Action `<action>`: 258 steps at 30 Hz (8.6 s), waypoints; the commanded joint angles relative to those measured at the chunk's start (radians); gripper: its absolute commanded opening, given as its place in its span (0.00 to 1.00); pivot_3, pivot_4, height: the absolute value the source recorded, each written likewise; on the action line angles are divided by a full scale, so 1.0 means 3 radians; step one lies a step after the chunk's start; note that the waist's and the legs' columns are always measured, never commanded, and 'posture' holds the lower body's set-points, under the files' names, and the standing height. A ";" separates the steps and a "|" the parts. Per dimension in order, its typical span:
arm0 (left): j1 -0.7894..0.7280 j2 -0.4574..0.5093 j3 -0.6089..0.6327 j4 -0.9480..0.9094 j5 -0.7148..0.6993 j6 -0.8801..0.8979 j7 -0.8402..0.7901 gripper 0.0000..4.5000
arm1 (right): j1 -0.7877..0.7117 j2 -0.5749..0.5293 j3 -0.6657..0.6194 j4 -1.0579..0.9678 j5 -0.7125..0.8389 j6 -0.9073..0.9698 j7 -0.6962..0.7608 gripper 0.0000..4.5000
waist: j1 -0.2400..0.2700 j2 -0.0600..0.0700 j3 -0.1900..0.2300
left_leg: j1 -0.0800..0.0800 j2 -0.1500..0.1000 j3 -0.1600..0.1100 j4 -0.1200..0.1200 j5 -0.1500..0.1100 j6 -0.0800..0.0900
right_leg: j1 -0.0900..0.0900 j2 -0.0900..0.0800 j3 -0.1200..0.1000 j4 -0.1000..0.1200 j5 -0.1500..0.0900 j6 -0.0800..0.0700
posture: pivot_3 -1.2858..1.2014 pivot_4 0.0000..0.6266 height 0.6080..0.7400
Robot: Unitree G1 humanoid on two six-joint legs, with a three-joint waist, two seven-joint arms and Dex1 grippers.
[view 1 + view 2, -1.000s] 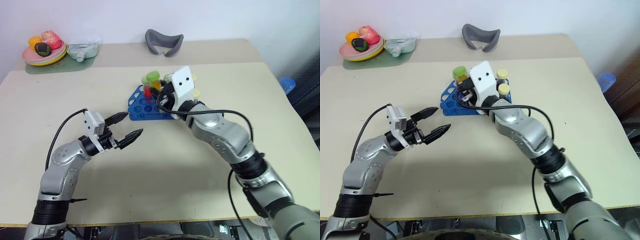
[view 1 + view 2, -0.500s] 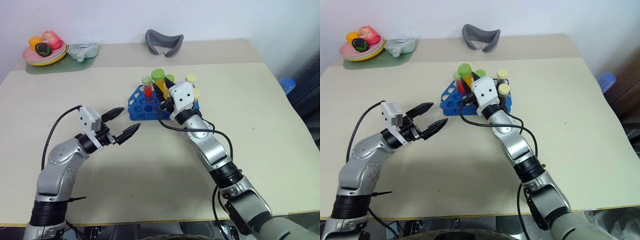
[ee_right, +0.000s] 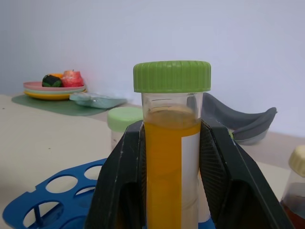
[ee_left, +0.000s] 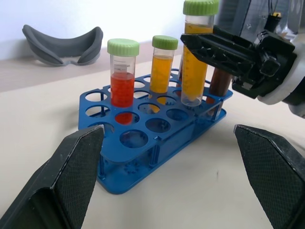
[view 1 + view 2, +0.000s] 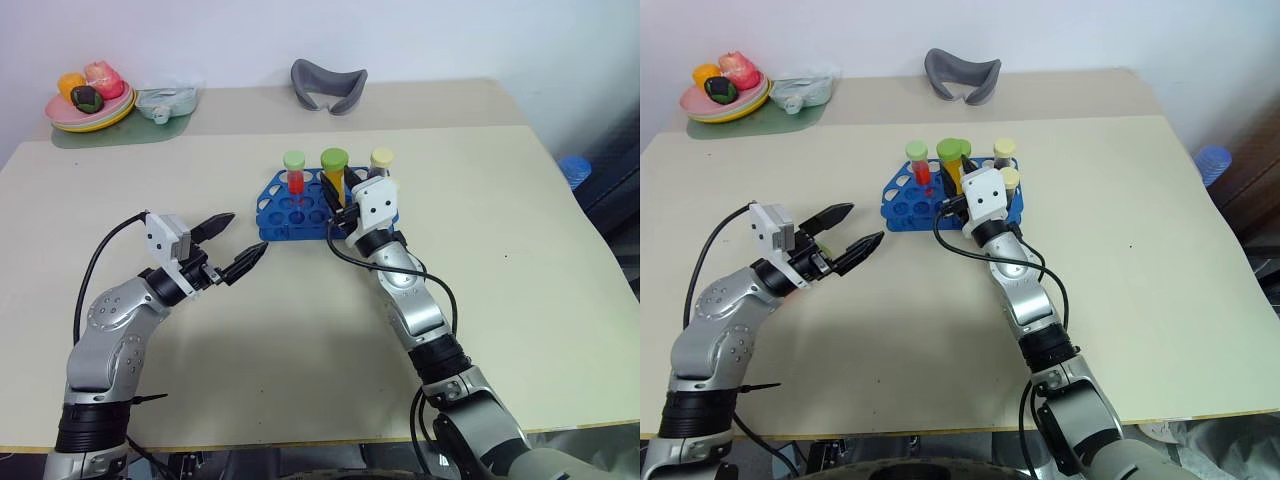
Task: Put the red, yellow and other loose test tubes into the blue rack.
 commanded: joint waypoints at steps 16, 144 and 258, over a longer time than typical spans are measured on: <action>0.0055 -0.0055 -0.0047 -0.0033 0.0018 -0.0126 -0.0190 1.00 | 0.0023 0.0249 -0.0178 0.0037 -0.0015 -0.0137 0.0152 0.26 | -0.0004 0.0000 0.0000 | 0.0004 0.0000 0.0000 0.0000 0.0001 -0.0001 | 0.0001 0.0000 0.0000 0.0006 0.0000 0.0000 | 0.52 0.24 1.00; -0.0881 -0.0130 0.0580 0.0183 0.0658 0.0317 0.0816 0.24 | 0.0561 -0.1492 -0.0239 -0.2239 0.0645 0.1706 0.2098 1.00 | 0.0081 -0.0026 0.0002 | 0.0003 -0.0007 -0.0009 0.0038 -0.0002 0.0002 | 0.0010 -0.0003 -0.0001 0.0028 0.0000 0.0001 | 0.52 0.24 1.00; -0.1776 -0.0990 -0.0256 0.2591 0.0607 -0.0945 0.0019 0.24 | 0.1163 -0.1011 0.0262 -0.2104 -0.0226 0.1180 0.1458 1.00 | 0.0084 -0.0026 -0.0001 | 0.0045 -0.0007 -0.0017 0.0027 -0.0008 0.0015 | 0.0062 0.0003 -0.0007 0.0003 0.0000 0.0002 | 0.52 0.24 1.00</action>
